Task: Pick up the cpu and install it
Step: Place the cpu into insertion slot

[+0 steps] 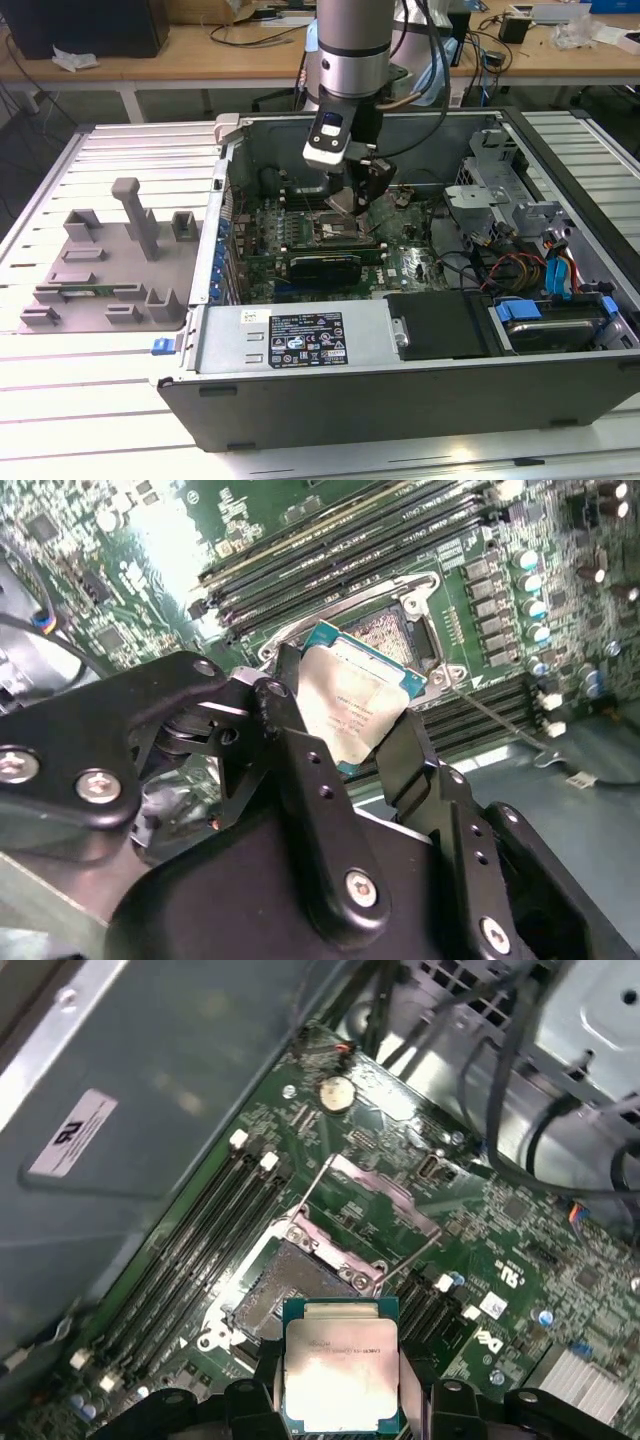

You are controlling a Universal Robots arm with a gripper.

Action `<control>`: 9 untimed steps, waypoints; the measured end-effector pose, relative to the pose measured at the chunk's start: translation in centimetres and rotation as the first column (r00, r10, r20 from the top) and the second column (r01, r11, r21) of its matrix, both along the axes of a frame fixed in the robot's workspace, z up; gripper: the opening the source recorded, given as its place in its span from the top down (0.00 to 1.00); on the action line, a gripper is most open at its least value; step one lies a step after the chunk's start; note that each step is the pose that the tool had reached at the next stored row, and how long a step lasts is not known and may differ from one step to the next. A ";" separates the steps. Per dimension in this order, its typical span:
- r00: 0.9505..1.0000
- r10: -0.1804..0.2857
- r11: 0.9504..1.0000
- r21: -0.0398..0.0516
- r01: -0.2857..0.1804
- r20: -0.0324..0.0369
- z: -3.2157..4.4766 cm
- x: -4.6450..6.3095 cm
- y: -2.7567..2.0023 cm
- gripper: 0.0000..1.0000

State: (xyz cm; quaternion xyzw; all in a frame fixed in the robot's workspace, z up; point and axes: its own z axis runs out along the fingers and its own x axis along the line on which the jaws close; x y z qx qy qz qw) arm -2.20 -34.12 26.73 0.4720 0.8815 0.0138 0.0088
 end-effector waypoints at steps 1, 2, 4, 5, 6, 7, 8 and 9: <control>1.000 -0.015 1.000 0.000 0.015 0.000 0.00 0.0 0.00 0.45; 1.000 -0.030 1.000 0.000 0.030 0.000 -0.01 0.0 0.00 0.45; 0.998 -0.063 0.998 0.000 0.063 0.000 -0.03 0.0 0.00 0.45; 0.996 -0.090 0.996 0.000 0.090 0.000 -0.04 0.0 0.00 0.45; 0.994 -0.106 0.994 0.000 0.106 0.000 -0.05 0.0 0.00 0.45; 0.993 -0.122 0.993 0.000 0.122 0.000 -0.06 0.0 0.00 0.45; 0.989 -0.149 0.989 0.000 0.149 0.000 -0.07 0.0 0.00 0.45; 0.986 -0.166 0.986 0.000 0.166 0.000 -0.09 0.0 0.00 0.45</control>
